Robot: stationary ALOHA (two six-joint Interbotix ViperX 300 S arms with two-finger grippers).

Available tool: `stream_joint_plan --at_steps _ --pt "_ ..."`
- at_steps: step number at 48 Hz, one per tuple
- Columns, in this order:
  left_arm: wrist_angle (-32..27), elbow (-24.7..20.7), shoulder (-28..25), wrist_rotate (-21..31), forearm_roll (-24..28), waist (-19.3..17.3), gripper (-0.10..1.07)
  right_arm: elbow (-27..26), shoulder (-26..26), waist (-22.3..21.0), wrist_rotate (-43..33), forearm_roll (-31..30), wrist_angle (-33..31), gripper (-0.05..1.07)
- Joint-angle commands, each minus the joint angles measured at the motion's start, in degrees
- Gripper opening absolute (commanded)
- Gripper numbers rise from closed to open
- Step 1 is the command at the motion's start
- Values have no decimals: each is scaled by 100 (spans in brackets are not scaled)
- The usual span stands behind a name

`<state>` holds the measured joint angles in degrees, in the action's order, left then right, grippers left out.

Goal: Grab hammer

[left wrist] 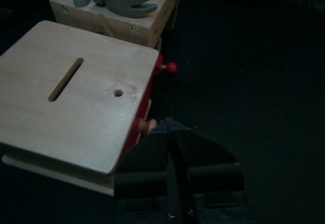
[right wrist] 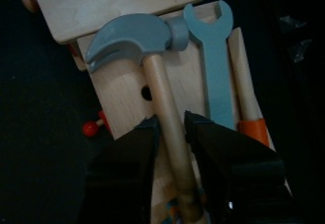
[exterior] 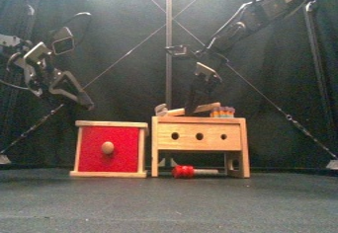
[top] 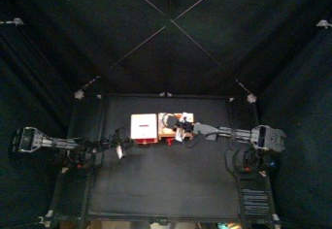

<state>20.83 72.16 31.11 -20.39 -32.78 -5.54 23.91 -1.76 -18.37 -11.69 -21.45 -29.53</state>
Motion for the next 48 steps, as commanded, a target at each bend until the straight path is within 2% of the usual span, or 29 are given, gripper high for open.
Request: stream_joint_plan --at_steps 1,30,41,48 --pt "53 -53 9 9 0 -9 36 -97 -97 -26 -26 -35 35 59" --pt "44 -35 9 9 -123 -9 36 -431 -272 281 -79 -158 202 59" --pt "44 -35 9 9 -123 0 36 -404 -439 360 -97 -44 475 59" --pt "44 -44 0 9 -123 0 36 -387 -519 360 -105 255 536 59"
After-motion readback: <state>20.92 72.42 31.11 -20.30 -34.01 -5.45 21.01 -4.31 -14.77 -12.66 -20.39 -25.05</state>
